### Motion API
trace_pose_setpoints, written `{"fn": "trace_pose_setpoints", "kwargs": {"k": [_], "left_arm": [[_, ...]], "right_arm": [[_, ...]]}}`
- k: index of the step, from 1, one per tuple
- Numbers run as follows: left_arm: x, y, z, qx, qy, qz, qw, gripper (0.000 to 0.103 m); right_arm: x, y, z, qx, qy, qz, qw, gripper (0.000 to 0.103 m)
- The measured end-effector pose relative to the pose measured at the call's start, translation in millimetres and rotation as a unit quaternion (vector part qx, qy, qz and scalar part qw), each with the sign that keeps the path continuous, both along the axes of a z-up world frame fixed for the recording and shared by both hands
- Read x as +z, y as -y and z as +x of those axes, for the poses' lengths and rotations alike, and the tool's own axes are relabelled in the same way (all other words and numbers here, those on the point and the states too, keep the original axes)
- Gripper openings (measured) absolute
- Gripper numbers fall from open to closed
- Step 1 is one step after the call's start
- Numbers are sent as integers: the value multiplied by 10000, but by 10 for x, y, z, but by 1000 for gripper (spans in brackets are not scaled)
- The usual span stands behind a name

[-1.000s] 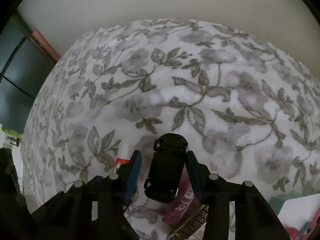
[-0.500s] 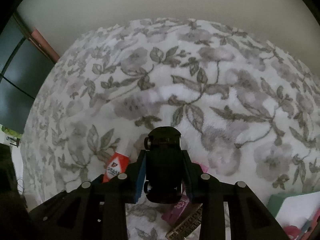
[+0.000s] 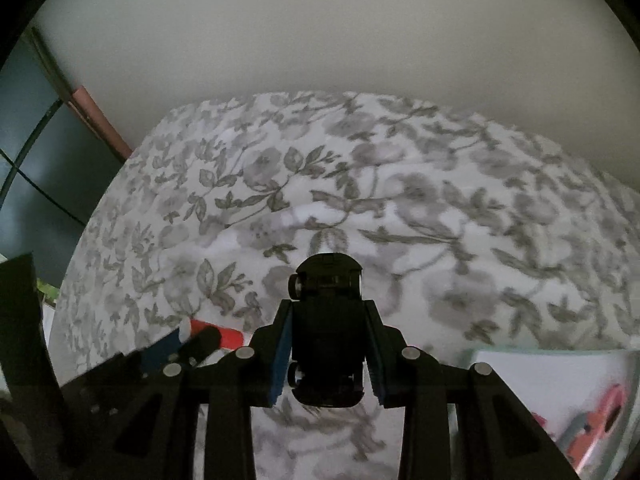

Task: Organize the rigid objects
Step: 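Grasp the red bottle with the left tool while the right tool grasps the black toy car, then carry the red bottle into the tray with the left tool while the right tool places the toy car there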

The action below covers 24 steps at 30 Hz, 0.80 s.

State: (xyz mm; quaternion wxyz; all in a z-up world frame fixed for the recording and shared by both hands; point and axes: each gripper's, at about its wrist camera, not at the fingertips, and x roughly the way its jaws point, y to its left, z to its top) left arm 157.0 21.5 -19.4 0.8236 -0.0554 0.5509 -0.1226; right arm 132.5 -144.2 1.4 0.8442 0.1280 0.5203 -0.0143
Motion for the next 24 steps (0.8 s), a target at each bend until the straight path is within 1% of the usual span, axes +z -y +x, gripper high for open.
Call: {"fn": "trace_pose_setpoints", "kwargs": {"k": [6,12,14,16,20,22,24], "left_arm": [[130,171,-151,-234,113,10,9997,29],[349,304,-343,-435,381,31,9983,29],[421,351,-404,-511,443,-26,9977,29],[482,393,-458,-580,498,-83,9970,29],[604,508,-596,-691,634,-98,9955,29],[654,557,-656,-747,678,-133,9948,29],[711,627,-742,-821,754,-133,9937,29]], "right_arm": [[170,242,-402,-280,202,108,9993,35],[222,546,-872,-718,318,216,9967,35],[221,647,-1019,-865,365,213,9954,35],[202,759,-1174,-1005,447,328,9934,35],[176,995,-1463,-1400,336,256,9893,35],[198,1083,-1575,-1552,304,272,9870,35],[234,1167,-1710,-1714,265,173,9847,35]]}}
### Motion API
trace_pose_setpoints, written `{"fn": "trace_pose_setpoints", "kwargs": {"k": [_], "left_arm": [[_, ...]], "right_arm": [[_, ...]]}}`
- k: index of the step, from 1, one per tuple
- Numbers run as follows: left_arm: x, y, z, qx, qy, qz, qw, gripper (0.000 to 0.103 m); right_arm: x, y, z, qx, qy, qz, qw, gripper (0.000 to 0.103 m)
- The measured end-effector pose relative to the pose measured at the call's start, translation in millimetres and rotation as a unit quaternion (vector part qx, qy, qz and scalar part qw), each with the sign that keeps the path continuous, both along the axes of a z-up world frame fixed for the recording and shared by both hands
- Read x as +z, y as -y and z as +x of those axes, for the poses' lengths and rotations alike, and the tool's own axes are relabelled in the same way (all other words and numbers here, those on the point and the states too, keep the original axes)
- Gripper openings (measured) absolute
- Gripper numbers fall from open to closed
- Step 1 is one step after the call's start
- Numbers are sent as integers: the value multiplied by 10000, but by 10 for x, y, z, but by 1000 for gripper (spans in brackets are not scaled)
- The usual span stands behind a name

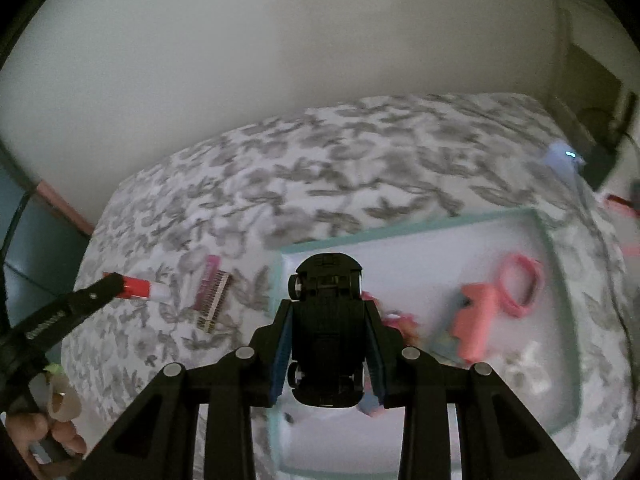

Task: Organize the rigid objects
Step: 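Carry the red bottle into the tray with the left tool while the right tool places the toy car there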

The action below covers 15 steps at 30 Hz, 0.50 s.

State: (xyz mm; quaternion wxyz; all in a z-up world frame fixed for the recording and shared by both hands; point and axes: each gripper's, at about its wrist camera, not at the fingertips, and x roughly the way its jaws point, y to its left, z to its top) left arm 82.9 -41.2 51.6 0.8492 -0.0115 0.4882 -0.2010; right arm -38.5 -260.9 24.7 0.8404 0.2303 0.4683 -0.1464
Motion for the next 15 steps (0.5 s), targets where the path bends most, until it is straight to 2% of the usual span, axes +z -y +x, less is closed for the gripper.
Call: {"fn": "trace_pose_setpoints", "kwargs": {"k": [3,8,15], "left_arm": [[78,130,-128,-168,126,46,9998,29],[166,414,-326,-555,247,76,9981,29],[166,848,-581,-1036,342,265,9937,29]], "right_arm": [[69,118,-164,-182,-11,-104,9998,35],[176,373,-438,-565,142,81,9983,35],[235,743,-651,-1060,162,117,9942,35]]}}
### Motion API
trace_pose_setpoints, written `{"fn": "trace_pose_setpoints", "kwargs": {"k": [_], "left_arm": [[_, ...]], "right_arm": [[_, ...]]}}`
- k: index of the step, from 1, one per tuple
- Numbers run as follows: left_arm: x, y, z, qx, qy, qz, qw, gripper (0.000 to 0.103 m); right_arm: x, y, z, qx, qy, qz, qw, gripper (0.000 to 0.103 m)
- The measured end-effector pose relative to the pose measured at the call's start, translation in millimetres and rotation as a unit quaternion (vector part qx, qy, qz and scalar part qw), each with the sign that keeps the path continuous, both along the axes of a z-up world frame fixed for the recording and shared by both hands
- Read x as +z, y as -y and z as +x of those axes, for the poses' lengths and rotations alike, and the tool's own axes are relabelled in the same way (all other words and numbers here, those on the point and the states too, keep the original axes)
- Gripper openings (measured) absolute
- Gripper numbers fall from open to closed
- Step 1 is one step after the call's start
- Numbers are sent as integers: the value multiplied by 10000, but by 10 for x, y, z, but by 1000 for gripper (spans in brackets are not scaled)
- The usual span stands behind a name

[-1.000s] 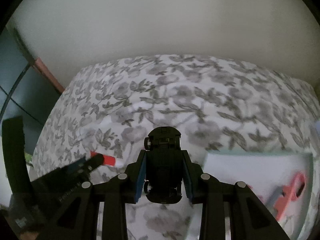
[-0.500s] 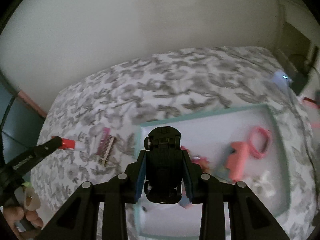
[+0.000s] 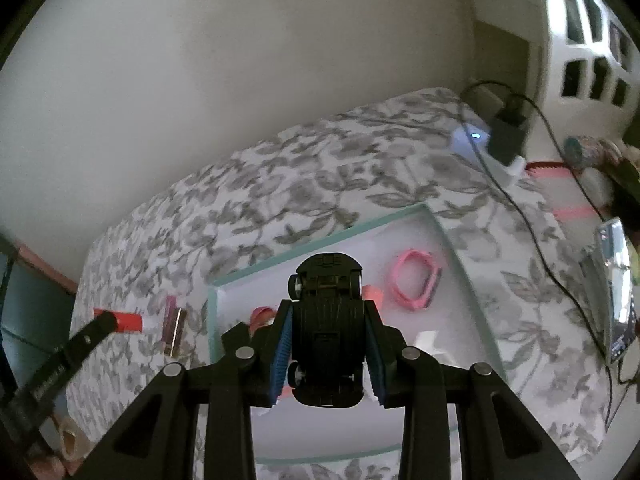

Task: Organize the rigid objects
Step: 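Carry the red bottle into the tray with the left tool while the right tool places the toy car there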

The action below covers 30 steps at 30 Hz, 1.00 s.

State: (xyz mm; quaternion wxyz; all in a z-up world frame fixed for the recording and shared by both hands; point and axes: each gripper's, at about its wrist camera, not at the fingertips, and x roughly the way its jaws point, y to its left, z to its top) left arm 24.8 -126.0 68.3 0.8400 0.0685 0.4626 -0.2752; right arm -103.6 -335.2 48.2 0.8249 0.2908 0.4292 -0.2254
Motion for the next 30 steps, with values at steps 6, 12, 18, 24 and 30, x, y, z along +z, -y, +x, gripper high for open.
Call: {"fn": "trace_pose_setpoints", "kwargs": {"k": [6,12,18,24,30], "left_arm": [[-134,285,-153,-343,-124,210,9991,29],[-262,479,-264,-549,-153,460,9973,29],[-438,628,-334,-723,-350,609,9949,29],[-586,751,-399,-887,-493,737,9921,29],[-751,825,-424,-961,-636,925,9890,29]], "right_arm": [[-26,212,-129,-274,-50,89,9996,35],[-136,283,-138,-335,-147,233,9991,36],[-388,276,-45,-188,-444,425,9979,36],[-536,275,-17,-130,-669,509,9964,36],[-674,283,2,-138,-860,615,9943,36]]}}
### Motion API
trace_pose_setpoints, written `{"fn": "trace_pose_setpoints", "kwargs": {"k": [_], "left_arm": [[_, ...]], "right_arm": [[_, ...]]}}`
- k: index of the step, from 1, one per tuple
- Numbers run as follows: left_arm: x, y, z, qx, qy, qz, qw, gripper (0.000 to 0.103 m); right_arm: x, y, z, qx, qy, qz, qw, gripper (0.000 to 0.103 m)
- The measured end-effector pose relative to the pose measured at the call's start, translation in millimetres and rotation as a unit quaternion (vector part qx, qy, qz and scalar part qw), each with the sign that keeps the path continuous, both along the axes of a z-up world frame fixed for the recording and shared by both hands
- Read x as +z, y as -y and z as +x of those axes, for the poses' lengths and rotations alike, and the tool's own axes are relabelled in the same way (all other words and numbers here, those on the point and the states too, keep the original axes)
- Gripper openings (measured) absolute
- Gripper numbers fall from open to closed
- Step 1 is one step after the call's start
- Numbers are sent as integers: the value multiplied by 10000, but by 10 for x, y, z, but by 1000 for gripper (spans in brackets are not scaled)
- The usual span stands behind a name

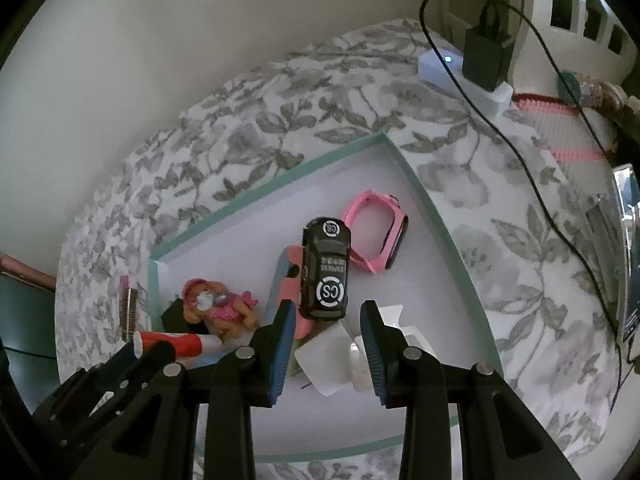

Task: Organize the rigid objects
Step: 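Carry the red bottle into the tray with the left tool while the right tool places the toy car there, then move both open tools from the tray to the pink lipstick and silver bracelet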

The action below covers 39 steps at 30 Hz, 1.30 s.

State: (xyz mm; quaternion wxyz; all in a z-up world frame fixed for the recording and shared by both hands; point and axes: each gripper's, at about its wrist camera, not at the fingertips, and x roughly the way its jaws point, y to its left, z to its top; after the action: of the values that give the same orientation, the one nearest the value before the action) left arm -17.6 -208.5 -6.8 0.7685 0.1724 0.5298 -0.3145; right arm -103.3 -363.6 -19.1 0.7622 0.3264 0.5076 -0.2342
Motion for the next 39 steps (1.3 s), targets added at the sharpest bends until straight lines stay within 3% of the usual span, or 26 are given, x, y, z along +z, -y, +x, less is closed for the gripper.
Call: {"fn": "trace_pose_setpoints", "kwargs": {"k": [6,13,18,31,35,38,39], "left_arm": [[-140,57,-21,-76,-31,237,9997,30],[-164,54,-13,-43,-90,254,9996,31],[-121,35,-5,19,-77,219,9997,48],[6,-109,121,447,41,60,9990,56],[13,-170,183,641,104,88,9978,70],[7,-233,238,865,179,136,9960,74],[2,-251,253,925,200,154,9954,78]], "right_arm": [[-22,-11,15,37,-53,1,10000,37],[-52,-28,38,87,-126,11,9999,37],[-81,-36,49,120,-209,19,9997,37],[-56,-89,88,291,-258,-139,9991,37],[-62,-99,97,314,-293,-169,9989,37],[-71,-96,101,312,-335,-221,9987,50],[-79,-94,104,320,-367,-267,9985,59]]}}
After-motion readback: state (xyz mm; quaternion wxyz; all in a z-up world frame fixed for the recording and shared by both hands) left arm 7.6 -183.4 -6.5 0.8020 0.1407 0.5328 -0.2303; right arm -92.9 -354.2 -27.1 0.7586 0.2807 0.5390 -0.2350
